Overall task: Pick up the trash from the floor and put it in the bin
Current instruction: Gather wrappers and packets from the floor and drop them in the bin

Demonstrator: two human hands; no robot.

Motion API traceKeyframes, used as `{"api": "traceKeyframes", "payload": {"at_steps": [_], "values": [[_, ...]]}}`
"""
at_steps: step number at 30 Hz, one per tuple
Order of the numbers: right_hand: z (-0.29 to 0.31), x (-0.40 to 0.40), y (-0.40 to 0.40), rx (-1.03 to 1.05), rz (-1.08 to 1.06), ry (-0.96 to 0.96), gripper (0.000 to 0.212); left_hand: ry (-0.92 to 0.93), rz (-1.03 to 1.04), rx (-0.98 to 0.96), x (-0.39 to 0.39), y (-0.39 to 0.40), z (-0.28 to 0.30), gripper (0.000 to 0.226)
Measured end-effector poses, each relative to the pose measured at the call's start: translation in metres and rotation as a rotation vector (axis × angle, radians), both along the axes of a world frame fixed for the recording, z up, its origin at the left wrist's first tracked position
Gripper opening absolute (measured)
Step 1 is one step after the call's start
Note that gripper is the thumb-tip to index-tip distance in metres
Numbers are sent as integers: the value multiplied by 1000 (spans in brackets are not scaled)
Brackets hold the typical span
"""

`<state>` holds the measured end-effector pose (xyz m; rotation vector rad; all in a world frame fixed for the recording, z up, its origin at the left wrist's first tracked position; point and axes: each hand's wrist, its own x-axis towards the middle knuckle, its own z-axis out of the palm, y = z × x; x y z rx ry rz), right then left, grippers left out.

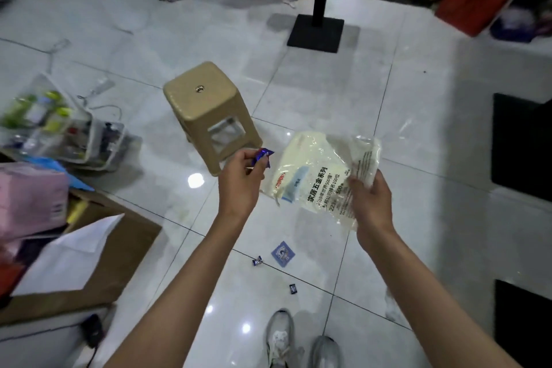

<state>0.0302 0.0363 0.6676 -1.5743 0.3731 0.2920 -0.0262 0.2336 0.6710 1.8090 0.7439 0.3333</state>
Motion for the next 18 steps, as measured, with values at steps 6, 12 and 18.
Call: {"api": "traceKeyframes", "payload": {"at_steps": [6, 12, 18], "values": [[144, -70, 5, 89, 155, -89, 31, -11, -10, 49, -105, -1, 129, 15], [212, -152, 11, 87, 355, -208, 33, -50, 141, 145, -231, 2, 199, 19], [241, -249, 53, 76, 660, -313, 37, -45, 384, 207, -355, 15, 233, 15]]}}
